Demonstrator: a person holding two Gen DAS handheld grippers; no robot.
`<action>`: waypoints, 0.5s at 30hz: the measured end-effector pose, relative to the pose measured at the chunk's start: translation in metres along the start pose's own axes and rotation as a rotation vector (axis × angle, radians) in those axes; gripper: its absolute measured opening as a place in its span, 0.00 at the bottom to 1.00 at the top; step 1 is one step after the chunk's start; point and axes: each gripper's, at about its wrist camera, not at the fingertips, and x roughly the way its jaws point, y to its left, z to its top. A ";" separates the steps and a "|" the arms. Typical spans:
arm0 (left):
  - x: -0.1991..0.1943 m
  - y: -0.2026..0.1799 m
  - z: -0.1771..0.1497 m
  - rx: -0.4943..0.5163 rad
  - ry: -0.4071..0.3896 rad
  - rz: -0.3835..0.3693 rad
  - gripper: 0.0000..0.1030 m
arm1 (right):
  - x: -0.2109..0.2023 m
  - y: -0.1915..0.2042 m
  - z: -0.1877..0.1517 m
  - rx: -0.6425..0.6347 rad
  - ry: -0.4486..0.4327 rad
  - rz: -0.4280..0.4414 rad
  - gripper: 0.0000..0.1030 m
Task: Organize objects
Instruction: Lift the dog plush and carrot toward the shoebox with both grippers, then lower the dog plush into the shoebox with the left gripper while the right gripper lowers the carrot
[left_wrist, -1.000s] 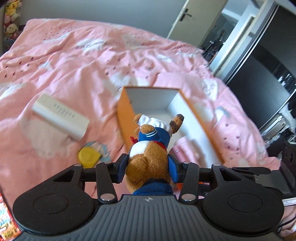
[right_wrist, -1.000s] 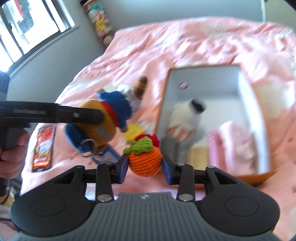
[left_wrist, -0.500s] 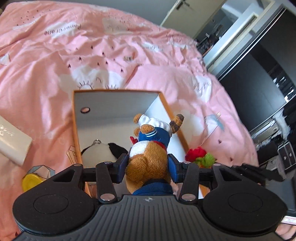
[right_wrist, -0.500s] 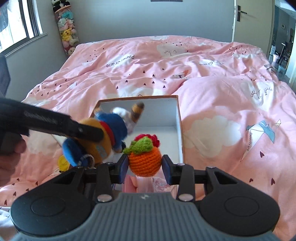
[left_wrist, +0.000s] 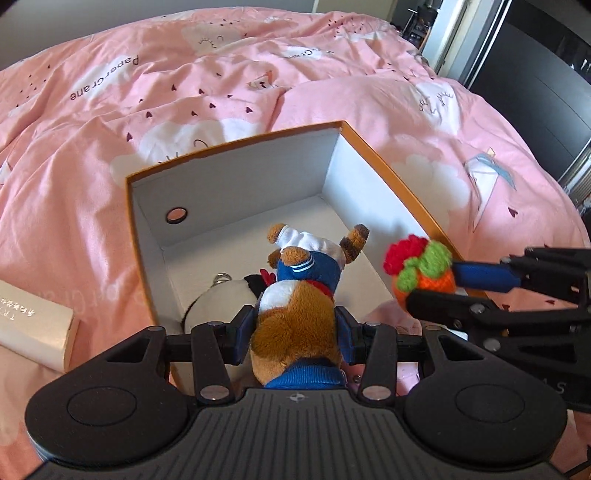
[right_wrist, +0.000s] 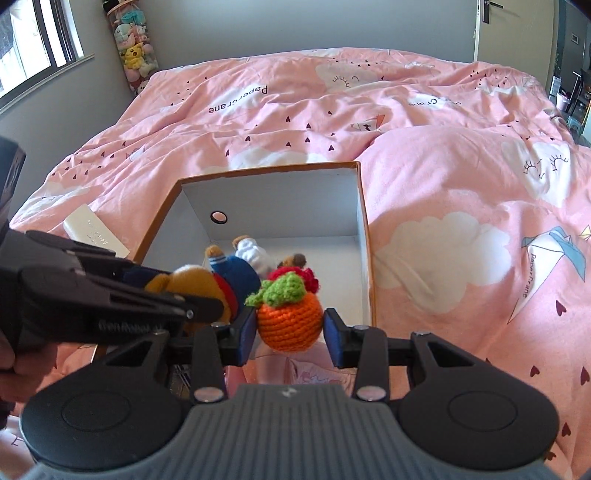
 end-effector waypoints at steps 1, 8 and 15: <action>0.002 -0.003 -0.001 0.005 -0.005 0.005 0.51 | 0.001 -0.001 0.000 0.003 0.002 -0.001 0.40; 0.014 0.005 -0.004 -0.149 0.000 -0.052 0.51 | 0.002 -0.010 -0.003 0.024 0.008 -0.021 0.40; 0.023 0.027 0.001 -0.250 0.063 -0.137 0.61 | 0.001 -0.011 -0.004 0.028 0.010 -0.023 0.40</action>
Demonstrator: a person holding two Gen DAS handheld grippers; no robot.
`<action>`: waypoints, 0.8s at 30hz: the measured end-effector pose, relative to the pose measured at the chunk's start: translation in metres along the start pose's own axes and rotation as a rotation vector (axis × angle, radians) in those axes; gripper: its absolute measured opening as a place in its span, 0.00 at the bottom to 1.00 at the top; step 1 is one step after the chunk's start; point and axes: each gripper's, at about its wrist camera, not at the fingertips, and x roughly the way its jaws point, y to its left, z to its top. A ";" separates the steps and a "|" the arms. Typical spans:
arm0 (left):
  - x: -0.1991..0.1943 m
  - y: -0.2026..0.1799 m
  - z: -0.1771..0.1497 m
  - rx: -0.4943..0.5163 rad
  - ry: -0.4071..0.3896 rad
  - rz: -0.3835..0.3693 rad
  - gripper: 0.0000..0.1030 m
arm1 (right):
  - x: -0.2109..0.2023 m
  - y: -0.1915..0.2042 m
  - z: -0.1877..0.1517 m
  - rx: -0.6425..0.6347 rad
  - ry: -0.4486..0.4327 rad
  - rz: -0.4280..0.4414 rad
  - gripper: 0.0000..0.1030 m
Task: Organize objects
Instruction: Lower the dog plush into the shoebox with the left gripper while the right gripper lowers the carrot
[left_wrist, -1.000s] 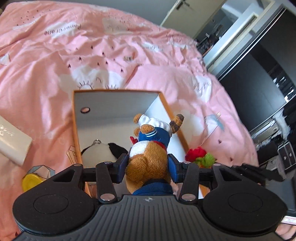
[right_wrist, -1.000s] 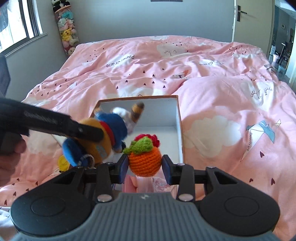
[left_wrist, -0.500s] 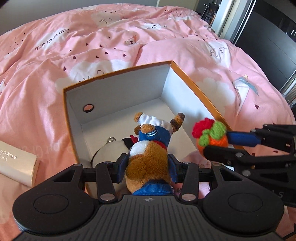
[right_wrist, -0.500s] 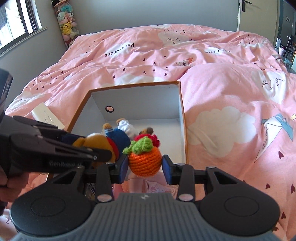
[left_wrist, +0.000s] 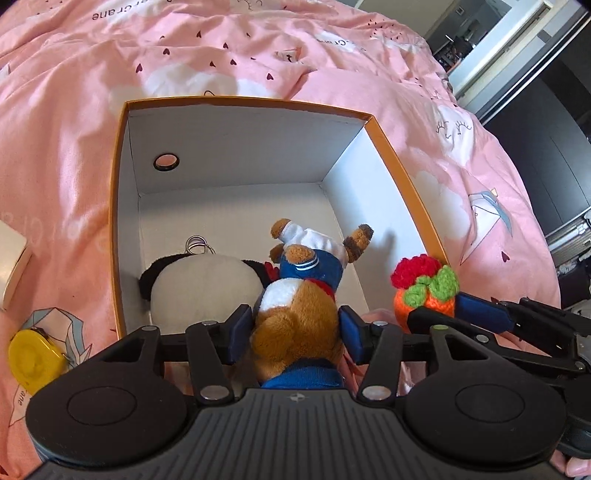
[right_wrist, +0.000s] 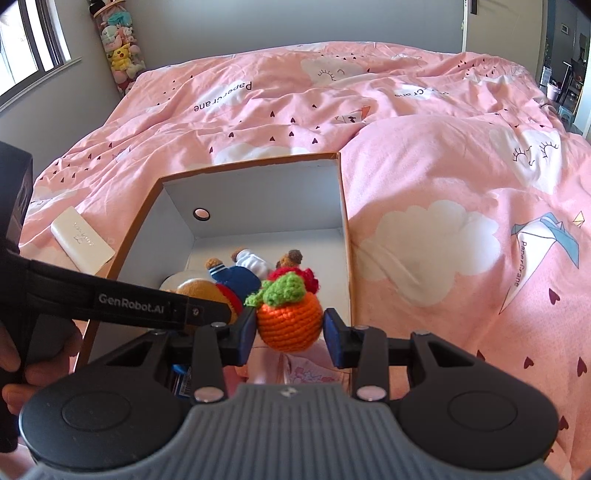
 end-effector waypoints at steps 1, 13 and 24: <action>-0.002 0.000 0.002 0.010 0.013 -0.005 0.62 | 0.000 0.000 0.000 0.000 0.000 0.000 0.40; -0.005 -0.022 0.029 0.279 0.079 -0.035 0.31 | -0.002 -0.001 0.002 -0.003 -0.003 -0.001 0.40; 0.015 -0.009 0.014 0.219 0.157 -0.015 0.24 | 0.008 0.004 0.002 -0.066 0.031 -0.009 0.40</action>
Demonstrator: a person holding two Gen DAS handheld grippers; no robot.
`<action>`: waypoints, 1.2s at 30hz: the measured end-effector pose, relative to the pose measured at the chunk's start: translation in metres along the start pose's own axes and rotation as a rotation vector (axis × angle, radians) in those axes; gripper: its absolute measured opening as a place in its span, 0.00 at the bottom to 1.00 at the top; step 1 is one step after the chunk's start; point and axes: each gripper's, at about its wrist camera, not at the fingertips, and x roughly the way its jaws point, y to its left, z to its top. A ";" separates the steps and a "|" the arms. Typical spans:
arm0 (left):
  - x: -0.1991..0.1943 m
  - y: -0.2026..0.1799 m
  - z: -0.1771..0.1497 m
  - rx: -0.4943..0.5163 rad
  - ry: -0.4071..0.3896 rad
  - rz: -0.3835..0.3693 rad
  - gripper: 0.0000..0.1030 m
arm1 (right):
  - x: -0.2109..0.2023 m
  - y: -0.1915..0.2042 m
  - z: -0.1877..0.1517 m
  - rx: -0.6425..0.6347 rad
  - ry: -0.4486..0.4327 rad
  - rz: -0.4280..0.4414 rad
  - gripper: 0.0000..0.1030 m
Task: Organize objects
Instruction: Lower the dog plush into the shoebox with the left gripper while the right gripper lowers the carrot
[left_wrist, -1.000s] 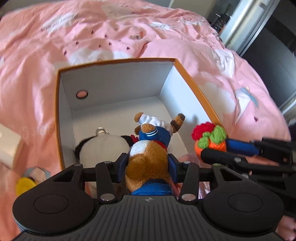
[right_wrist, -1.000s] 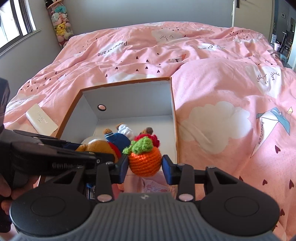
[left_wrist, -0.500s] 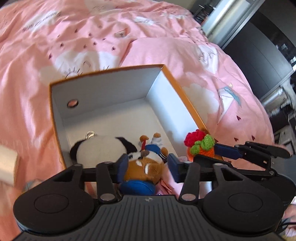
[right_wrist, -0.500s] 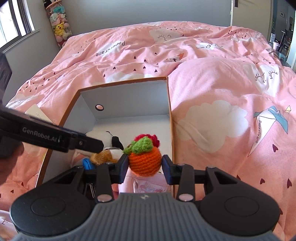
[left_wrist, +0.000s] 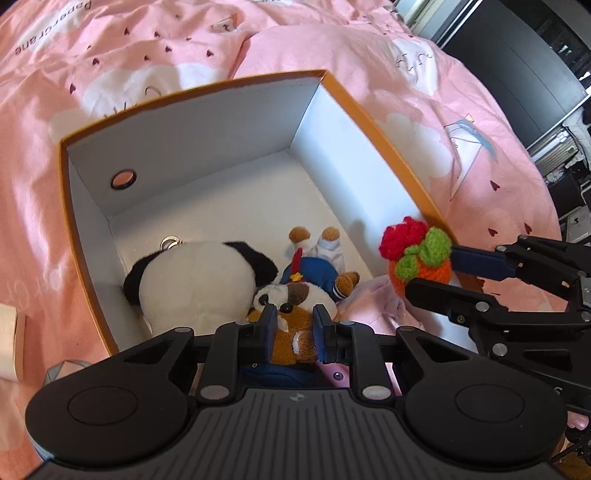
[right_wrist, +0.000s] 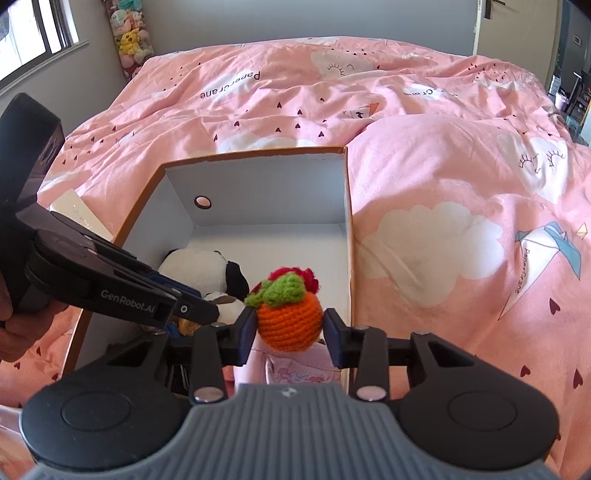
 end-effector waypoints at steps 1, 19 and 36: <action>0.002 0.001 0.000 -0.014 0.006 0.000 0.24 | 0.001 0.001 0.000 -0.017 0.004 -0.006 0.40; -0.045 0.014 -0.018 -0.043 -0.137 -0.074 0.26 | -0.024 0.014 -0.001 -0.229 0.048 -0.071 0.40; -0.093 0.021 -0.079 -0.091 -0.236 -0.099 0.30 | -0.044 0.038 -0.037 -0.239 0.175 -0.192 0.39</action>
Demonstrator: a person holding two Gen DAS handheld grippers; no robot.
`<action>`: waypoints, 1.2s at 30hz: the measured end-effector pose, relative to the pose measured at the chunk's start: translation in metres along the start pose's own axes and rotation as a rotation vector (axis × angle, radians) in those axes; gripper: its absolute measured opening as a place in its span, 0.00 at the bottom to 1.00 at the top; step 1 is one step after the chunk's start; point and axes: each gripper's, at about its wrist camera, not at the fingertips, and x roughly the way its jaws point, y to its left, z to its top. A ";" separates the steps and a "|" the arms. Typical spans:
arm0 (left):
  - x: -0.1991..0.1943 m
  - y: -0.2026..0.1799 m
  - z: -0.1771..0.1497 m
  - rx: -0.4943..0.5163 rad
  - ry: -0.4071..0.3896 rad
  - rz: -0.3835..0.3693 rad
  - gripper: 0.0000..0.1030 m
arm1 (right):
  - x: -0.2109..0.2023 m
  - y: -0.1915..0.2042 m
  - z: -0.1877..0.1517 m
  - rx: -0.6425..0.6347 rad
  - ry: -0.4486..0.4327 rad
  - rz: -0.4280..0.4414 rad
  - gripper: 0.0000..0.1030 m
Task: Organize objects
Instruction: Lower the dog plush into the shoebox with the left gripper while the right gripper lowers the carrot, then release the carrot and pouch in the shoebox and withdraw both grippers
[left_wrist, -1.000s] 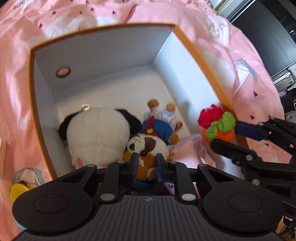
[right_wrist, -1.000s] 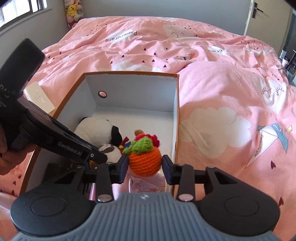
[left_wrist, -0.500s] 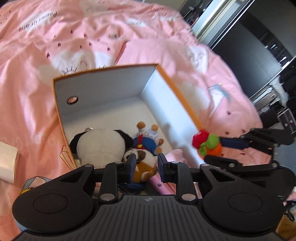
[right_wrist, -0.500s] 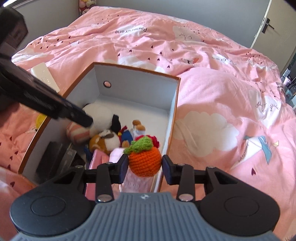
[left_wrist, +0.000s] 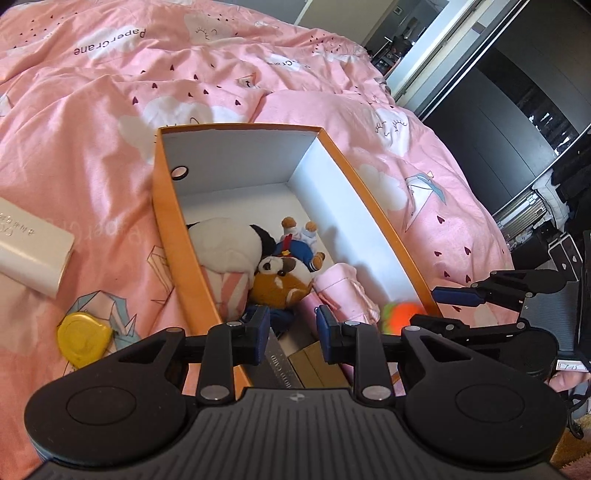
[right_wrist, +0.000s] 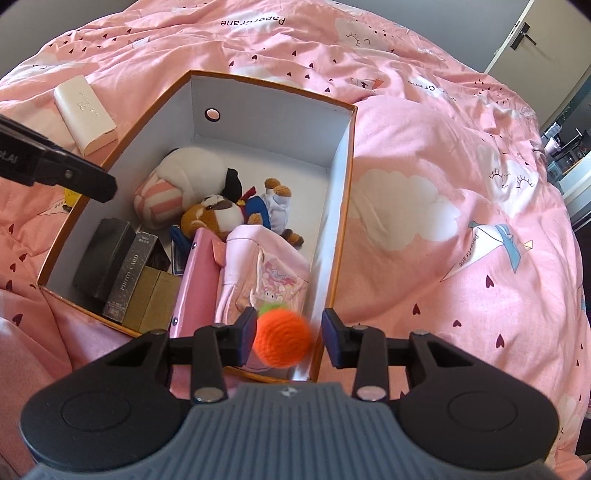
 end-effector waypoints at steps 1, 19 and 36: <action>-0.003 0.001 -0.002 -0.002 -0.001 0.001 0.30 | 0.000 -0.001 0.000 0.004 0.001 0.002 0.39; -0.025 0.011 -0.030 -0.026 -0.003 0.075 0.30 | 0.023 0.007 0.001 0.060 0.088 0.020 0.14; -0.093 0.017 -0.079 0.273 -0.238 0.399 0.38 | -0.051 0.094 0.058 0.127 -0.349 0.241 0.28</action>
